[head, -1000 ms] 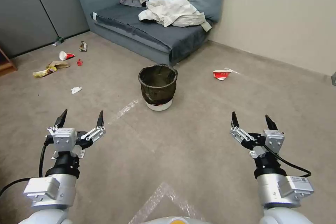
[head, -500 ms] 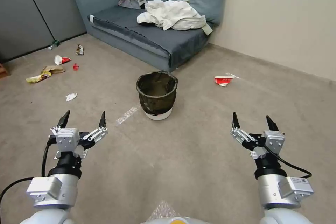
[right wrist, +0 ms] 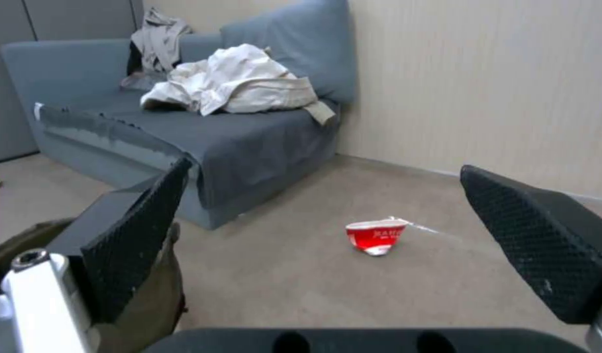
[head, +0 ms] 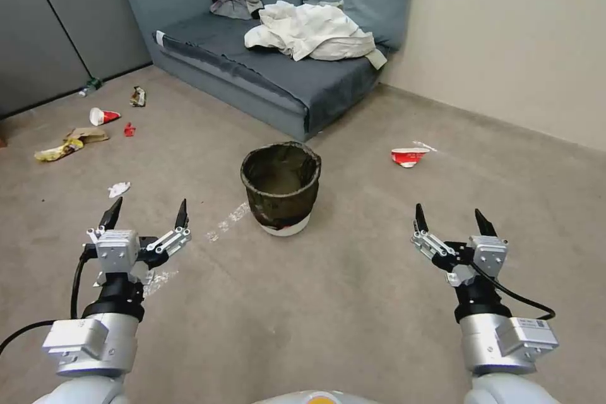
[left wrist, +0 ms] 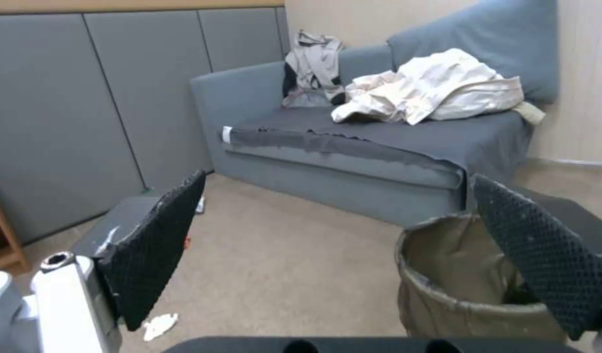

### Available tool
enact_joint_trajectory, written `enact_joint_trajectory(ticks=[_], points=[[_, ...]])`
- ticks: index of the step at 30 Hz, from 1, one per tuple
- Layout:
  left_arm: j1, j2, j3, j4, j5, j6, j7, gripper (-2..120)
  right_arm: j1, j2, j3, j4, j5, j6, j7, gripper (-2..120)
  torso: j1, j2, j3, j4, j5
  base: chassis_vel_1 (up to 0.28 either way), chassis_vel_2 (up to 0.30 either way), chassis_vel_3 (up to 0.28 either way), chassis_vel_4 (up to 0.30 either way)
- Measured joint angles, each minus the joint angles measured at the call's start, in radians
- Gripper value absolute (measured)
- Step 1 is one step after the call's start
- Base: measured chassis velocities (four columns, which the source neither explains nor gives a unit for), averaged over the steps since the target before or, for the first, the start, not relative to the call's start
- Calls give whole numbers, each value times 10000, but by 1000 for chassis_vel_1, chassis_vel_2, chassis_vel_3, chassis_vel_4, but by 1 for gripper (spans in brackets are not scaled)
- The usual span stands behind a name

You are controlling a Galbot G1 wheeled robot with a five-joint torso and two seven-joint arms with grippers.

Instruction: Pick up the trash can from the floor.

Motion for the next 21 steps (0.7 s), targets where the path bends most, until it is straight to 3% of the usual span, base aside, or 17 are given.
enact_joint_trajectory(ticks=[21], points=[[-164, 19, 32, 8, -24, 196, -12, 100, -34, 2, 10, 76, -68, -2, 0, 100, 0, 0, 0, -1, -1, -134, 130, 137, -133]])
